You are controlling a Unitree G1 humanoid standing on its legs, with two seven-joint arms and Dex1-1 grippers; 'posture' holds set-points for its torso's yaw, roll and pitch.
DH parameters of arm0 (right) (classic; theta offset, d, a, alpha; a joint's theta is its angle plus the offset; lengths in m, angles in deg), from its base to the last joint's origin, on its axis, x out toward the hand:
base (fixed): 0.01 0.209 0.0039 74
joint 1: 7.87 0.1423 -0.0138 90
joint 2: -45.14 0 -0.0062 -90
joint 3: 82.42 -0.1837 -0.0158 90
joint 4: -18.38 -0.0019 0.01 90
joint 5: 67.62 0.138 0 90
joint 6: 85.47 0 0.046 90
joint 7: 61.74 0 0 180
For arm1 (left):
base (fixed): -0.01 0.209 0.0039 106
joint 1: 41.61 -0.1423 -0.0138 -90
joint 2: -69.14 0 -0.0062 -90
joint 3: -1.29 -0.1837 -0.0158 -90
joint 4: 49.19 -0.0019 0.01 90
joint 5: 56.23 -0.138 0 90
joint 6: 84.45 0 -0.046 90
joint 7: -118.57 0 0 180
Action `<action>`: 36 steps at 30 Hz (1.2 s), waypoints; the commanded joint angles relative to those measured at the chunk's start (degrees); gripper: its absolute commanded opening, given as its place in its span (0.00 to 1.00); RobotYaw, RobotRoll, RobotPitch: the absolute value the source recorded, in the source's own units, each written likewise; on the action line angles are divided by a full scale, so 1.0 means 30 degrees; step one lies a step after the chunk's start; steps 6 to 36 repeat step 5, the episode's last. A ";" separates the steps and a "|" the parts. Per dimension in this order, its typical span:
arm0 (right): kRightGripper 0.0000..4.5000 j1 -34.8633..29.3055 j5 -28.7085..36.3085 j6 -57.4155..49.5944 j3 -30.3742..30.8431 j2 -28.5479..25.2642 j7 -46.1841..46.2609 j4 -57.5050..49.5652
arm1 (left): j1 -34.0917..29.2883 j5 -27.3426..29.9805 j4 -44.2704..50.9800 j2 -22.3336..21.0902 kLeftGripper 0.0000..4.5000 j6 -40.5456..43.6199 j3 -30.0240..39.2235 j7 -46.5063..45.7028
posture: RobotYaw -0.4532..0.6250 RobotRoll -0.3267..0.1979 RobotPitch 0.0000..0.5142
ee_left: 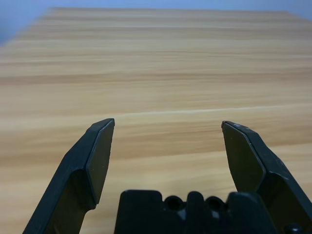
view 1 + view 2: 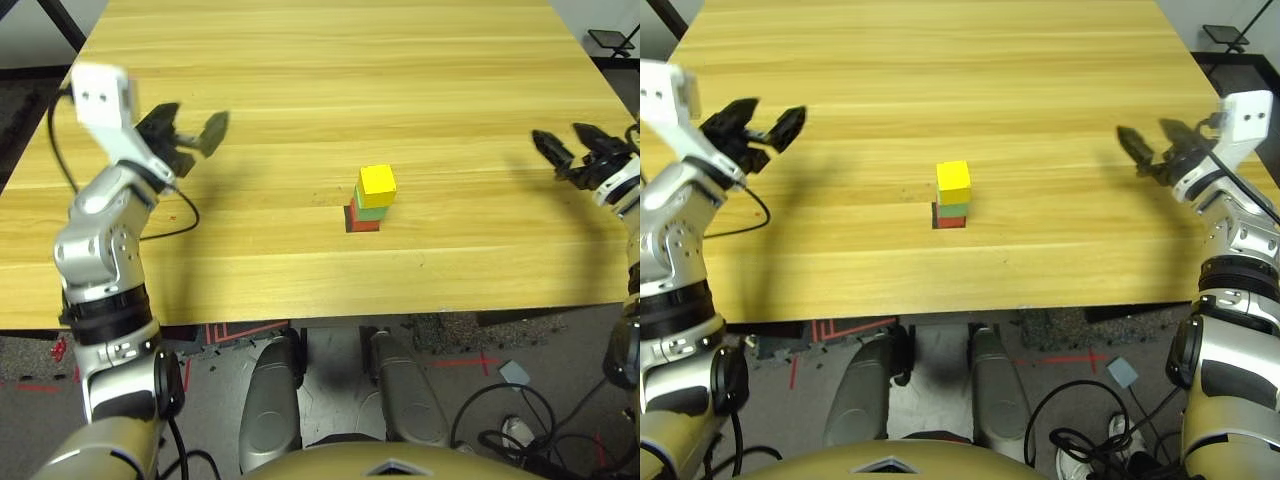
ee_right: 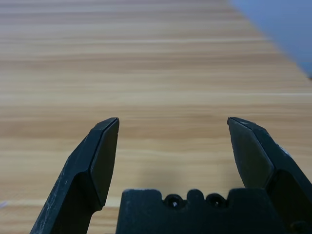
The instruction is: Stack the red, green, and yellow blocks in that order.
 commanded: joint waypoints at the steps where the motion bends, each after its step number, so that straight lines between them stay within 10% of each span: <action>1: 1.00 -0.0290 -0.0163 0.1035 -0.0399 -0.0133 0.0315 0.1506 | -0.0977 -0.0148 -0.1398 0.0299 0.99 -0.2295 -0.0370 -0.0032 | 0.46 0.50 0.41; 36: 1.00 -0.0311 -0.0152 0.1535 -0.0492 -0.0351 0.0639 0.2166 | -0.1140 -0.0225 -0.2728 0.0180 0.99 -0.3573 -0.0770 -0.0139 | 0.45 0.48 0.41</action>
